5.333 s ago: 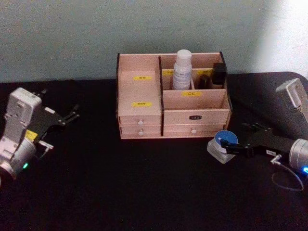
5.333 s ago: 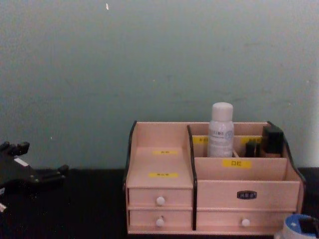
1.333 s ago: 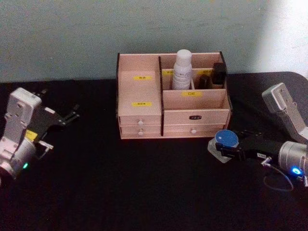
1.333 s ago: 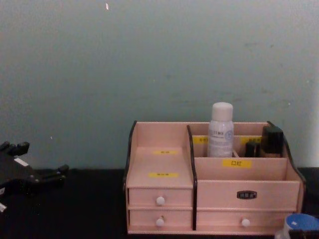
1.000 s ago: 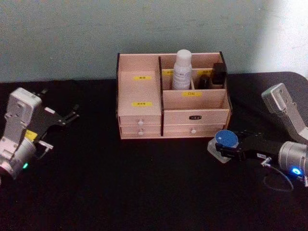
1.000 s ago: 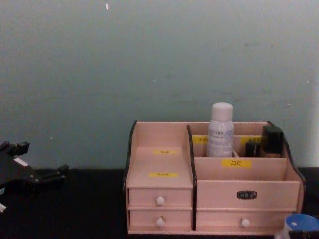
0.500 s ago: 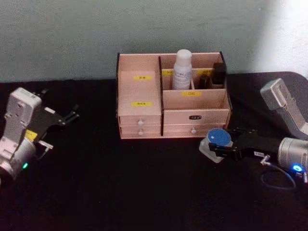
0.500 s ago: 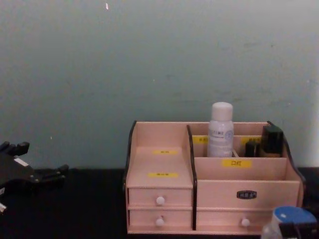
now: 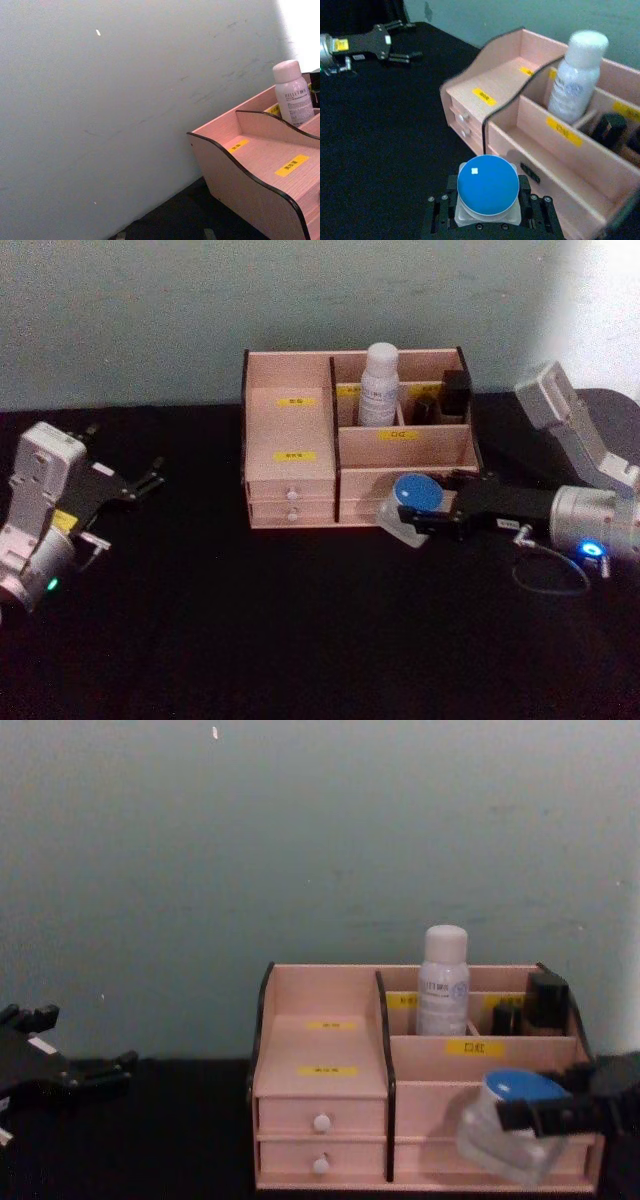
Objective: Pick up the facial cleanser and watermelon frost from the table and place them into the tiered storage box.
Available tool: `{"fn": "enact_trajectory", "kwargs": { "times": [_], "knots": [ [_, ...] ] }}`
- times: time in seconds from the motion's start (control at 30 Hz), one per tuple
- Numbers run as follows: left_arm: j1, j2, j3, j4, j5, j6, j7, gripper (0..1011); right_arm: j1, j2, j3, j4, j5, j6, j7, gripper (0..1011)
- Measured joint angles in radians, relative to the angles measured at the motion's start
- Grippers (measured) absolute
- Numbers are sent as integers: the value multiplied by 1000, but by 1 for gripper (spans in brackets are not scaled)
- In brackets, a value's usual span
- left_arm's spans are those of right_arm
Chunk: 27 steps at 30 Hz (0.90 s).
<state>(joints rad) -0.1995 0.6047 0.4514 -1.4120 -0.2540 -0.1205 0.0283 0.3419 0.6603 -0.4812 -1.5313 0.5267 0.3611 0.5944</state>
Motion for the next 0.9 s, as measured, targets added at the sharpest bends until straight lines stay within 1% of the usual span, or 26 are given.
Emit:
{"fn": "enact_trajectory", "kwargs": {
  "times": [0.17,0.2,0.3,0.4,0.5,0.9],
  "knots": [
    [0,0,0,0,0,0,0,1001,50,-20,-26,21,-3,-7,11,723],
    [0,0,0,0,0,0,0,1001,67,-26,-36,27,-5,-8,11,723],
    [0,0,0,0,0,0,0,1001,90,-36,-49,36,-13,-9,11,723],
    [0,0,0,0,0,0,0,1001,126,-54,-69,53,-24,-18,12,723],
    [0,0,0,0,0,0,0,1001,150,-68,-84,65,-32,-26,12,723],
    [0,0,0,0,0,0,0,1001,214,-119,-117,110,-43,-45,18,723]
  ]
}}
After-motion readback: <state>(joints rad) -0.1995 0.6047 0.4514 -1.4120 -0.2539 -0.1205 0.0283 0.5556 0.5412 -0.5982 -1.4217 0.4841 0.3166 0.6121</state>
